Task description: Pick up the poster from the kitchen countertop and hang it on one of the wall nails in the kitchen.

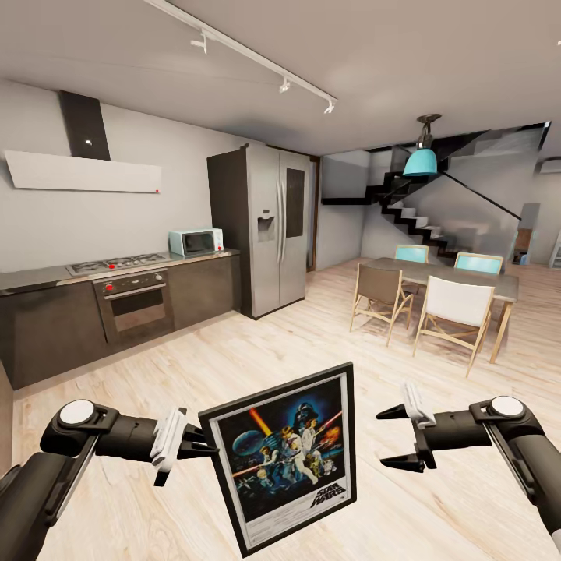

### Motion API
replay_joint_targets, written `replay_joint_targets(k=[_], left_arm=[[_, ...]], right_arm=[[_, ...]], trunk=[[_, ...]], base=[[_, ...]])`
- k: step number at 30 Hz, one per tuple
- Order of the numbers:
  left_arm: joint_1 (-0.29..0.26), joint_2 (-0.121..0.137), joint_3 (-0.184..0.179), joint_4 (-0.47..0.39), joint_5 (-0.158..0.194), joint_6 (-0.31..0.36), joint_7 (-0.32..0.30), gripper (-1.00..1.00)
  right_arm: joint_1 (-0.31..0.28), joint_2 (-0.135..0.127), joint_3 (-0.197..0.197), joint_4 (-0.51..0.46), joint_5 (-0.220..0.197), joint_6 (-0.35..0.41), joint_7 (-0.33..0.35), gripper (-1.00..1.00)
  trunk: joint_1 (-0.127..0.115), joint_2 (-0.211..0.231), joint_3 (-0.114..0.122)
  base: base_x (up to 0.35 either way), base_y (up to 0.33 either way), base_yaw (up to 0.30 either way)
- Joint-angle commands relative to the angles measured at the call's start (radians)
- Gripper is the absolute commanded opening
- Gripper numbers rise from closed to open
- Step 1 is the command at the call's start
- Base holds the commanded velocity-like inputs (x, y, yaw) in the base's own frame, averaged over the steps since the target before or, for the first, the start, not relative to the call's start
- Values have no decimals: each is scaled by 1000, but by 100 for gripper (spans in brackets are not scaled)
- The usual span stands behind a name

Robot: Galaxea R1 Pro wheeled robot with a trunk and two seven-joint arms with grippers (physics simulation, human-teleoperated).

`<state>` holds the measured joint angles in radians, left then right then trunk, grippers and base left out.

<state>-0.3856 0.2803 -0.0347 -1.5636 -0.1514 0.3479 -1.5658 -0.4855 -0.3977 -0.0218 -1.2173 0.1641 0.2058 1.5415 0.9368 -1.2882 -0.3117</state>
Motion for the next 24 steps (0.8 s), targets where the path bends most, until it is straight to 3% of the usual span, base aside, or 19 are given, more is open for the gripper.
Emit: replay_joint_targets(k=[1,11,17,24], left_arm=[[-1,0,-1,-1,-5,10,-5,-100],[-1,0,-1,-1,-5,10,-5,-100],[-1,0,-1,-2,-5,10,-5,-100],[-1,0,-1,-3,-5,9,-5,-100]], right_arm=[[-1,0,-1,-1,5,10,5,100],[-6,0,-1,-1,0,9,6,100],[-52,2,0,45,-3,-13,6,100],[-73,15,51,91,-3,-52,6,100]], trunk=[[0,-1,-1],[0,-1,-1],[0,-1,-1],[0,-1,-1]], base=[[0,0,0],[0,0,0],[0,0,0],[0,0,0]])
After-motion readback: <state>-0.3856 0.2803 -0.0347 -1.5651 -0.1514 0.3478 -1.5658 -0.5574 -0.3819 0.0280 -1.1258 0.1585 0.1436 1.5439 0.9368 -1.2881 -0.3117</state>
